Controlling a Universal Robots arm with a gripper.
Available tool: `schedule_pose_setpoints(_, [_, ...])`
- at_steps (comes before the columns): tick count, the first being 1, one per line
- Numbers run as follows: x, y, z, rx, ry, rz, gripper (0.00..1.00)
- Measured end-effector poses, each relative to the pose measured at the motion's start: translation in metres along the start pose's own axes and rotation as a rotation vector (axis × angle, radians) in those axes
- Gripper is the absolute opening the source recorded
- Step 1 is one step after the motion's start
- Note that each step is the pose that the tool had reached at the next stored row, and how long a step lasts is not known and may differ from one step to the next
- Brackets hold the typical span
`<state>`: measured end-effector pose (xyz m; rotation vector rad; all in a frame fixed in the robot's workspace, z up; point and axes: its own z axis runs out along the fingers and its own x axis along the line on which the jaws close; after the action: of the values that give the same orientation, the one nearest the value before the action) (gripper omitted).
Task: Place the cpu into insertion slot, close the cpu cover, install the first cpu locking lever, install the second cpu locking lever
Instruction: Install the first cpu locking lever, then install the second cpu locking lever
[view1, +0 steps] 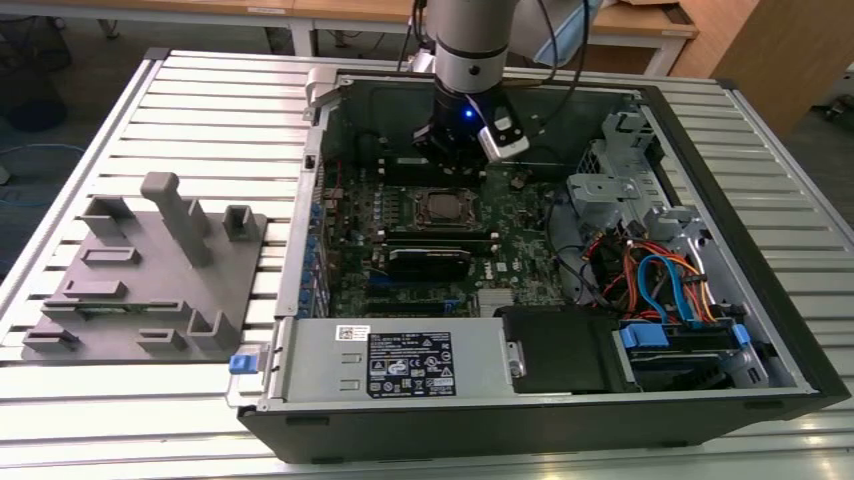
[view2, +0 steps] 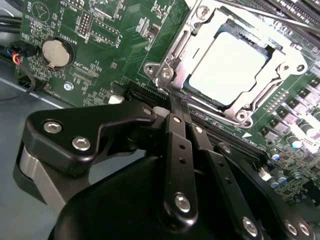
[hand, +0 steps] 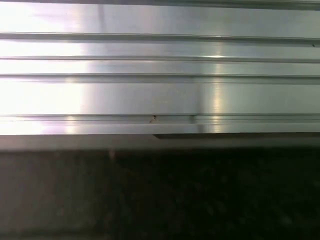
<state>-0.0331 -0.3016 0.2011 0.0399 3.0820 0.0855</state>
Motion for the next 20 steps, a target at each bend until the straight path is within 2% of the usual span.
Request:
schedule_pose_setpoints(8, [-0.0001, -0.0043, -0.0006, 0.0, 0.0, 0.0, 0.11])
schedule_pose_setpoints(20, [-0.0002, -0.0065, -0.0007, 0.0, 0.0, 0.0, 0.11])
